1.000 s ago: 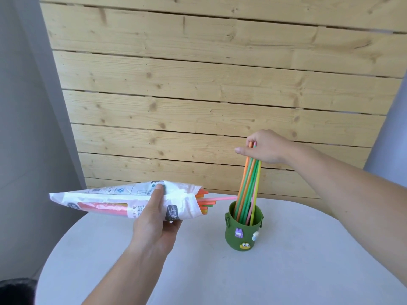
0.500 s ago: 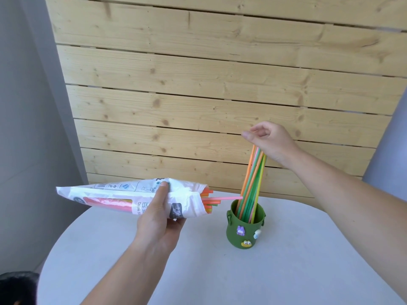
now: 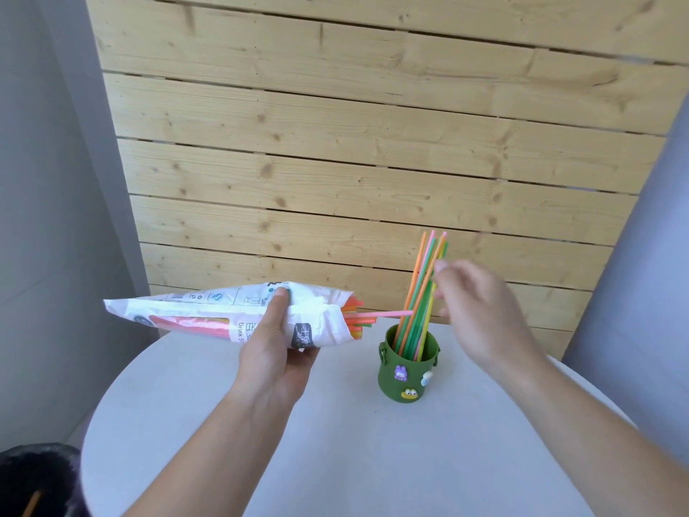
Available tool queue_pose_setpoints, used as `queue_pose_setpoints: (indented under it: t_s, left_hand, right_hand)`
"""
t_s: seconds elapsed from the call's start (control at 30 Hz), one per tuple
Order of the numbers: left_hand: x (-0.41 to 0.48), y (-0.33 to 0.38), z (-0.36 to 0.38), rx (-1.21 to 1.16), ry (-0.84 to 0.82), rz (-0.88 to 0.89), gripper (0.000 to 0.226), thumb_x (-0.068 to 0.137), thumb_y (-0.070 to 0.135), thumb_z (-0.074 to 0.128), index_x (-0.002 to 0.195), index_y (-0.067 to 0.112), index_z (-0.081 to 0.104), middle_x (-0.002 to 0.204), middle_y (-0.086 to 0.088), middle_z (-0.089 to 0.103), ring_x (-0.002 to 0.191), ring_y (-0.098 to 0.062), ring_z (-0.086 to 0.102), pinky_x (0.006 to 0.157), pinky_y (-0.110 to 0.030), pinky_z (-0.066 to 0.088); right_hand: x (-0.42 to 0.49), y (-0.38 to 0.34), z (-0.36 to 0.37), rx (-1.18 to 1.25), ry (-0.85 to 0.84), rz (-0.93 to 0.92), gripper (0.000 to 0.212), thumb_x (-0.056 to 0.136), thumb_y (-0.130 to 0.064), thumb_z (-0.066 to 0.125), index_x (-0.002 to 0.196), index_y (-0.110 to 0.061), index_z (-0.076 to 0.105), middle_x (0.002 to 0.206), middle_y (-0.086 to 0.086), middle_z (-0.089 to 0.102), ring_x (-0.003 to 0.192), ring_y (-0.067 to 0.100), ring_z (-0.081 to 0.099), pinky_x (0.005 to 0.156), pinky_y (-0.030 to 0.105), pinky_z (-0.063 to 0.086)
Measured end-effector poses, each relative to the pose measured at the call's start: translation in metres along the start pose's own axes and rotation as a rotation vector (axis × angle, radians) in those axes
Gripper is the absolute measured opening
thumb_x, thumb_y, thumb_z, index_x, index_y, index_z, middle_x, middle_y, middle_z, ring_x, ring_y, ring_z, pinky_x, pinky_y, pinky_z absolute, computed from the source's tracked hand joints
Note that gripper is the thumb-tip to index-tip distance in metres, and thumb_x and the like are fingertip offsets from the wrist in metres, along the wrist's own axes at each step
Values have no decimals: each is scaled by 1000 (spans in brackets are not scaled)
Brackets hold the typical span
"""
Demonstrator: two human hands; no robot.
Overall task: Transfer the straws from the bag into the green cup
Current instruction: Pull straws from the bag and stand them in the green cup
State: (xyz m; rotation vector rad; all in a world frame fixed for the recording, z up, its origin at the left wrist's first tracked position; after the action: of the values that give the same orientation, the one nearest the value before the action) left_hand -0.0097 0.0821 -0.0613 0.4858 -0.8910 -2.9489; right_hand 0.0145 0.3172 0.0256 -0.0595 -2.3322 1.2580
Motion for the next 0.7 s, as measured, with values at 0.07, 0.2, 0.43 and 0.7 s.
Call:
queue_pose_setpoints:
  t_s: [0.07, 0.2, 0.43, 0.7]
  left_hand:
    - [-3, 2, 3, 26, -13, 27, 39, 92, 24, 77, 128, 13, 65, 121, -4, 77, 100, -20, 78, 75, -36, 65]
    - [-14, 8, 13, 133, -29, 133, 42, 86, 27, 83, 122, 10, 70, 98, -2, 76, 82, -18, 75, 72, -31, 63]
    - [-41, 30, 39, 483, -217, 491, 21, 87, 17, 83, 105, 19, 73, 91, 1, 78, 84, -19, 76, 69, -30, 59]
    - [-53, 23, 49, 610, -286, 563, 35, 88, 12, 81, 118, 5, 65, 99, -12, 77, 91, -28, 75, 75, -37, 60]
  right_hand:
    - [-18, 3, 22, 120, -144, 207, 58, 91, -65, 42, 96, -10, 62, 80, 5, 65, 57, 12, 60, 60, 35, 54]
    - [-41, 11, 58, 407, -204, 541, 54, 98, -61, 42, 99, -11, 64, 78, 10, 64, 43, 17, 54, 43, 26, 45]
    - [-75, 19, 87, 808, -192, 831, 43, 100, -50, 48, 82, -12, 56, 53, 5, 55, 36, 18, 41, 38, 21, 36]
    - [-82, 23, 94, 853, -227, 822, 34, 96, -39, 56, 67, -22, 60, 50, -3, 44, 38, 12, 35, 36, 20, 28]
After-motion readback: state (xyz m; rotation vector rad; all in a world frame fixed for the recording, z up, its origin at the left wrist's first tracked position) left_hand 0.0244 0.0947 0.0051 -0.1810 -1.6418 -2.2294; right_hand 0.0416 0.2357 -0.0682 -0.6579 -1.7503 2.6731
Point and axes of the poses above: each hand's wrist, its own x-axis towards the middle knuckle, its own z-axis out of the palm, y = z × x, the point moved 5 cm from there along x, towards the middle knuckle
